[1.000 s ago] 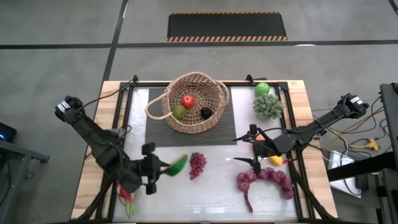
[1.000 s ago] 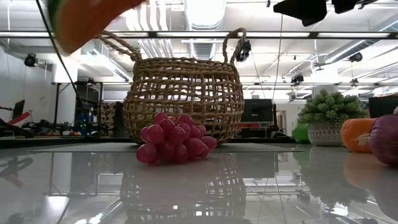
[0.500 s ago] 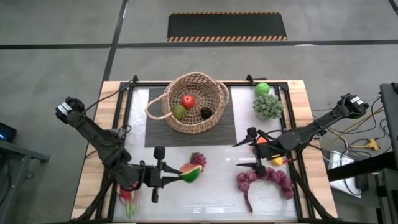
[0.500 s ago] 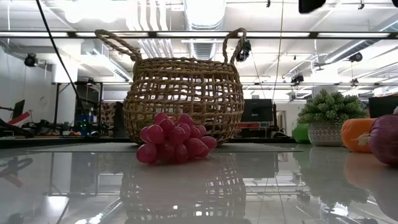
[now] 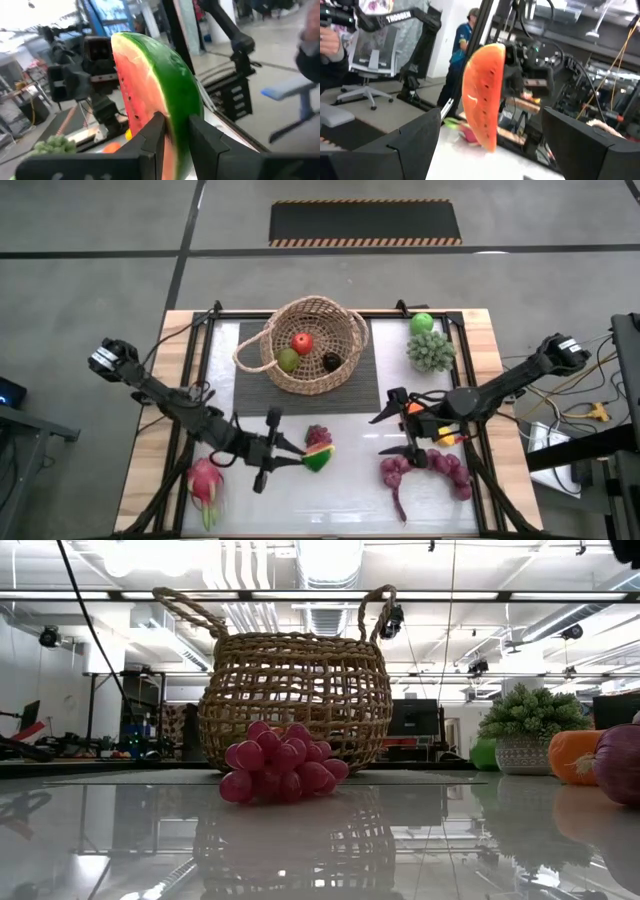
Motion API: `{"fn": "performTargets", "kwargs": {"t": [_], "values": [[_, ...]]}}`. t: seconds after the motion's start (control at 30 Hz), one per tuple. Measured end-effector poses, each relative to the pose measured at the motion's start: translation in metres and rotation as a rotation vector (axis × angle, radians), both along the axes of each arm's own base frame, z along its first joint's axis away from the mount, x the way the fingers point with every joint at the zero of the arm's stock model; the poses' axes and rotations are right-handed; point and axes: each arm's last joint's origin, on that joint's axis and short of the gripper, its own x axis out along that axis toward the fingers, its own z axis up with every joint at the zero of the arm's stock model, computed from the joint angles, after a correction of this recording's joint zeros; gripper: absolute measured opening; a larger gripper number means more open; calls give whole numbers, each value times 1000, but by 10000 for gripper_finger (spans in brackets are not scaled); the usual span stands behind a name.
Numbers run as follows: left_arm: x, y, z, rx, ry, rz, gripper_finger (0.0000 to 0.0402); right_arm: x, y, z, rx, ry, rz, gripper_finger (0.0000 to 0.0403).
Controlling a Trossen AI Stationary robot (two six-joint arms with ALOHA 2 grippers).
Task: Build produce basket
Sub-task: Put the watermelon into the basket
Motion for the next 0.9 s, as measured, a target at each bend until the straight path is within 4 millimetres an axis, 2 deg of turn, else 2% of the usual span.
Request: {"fn": "performTargets", "kwargs": {"t": [0.17,0.4,0.6,0.9], "values": [[11,11,-6,-4,-11,44,52,14,-5,-5,18,-29,5,326],[27,20,-15,-5,-15,95,52,38,-6,0,5,-20,24,326],[35,22,-20,-17,-42,73,52,54,-12,2,7,-7,4,326],[45,30,-23,-34,-89,70,52,72,-16,9,53,2,95,326]]}}
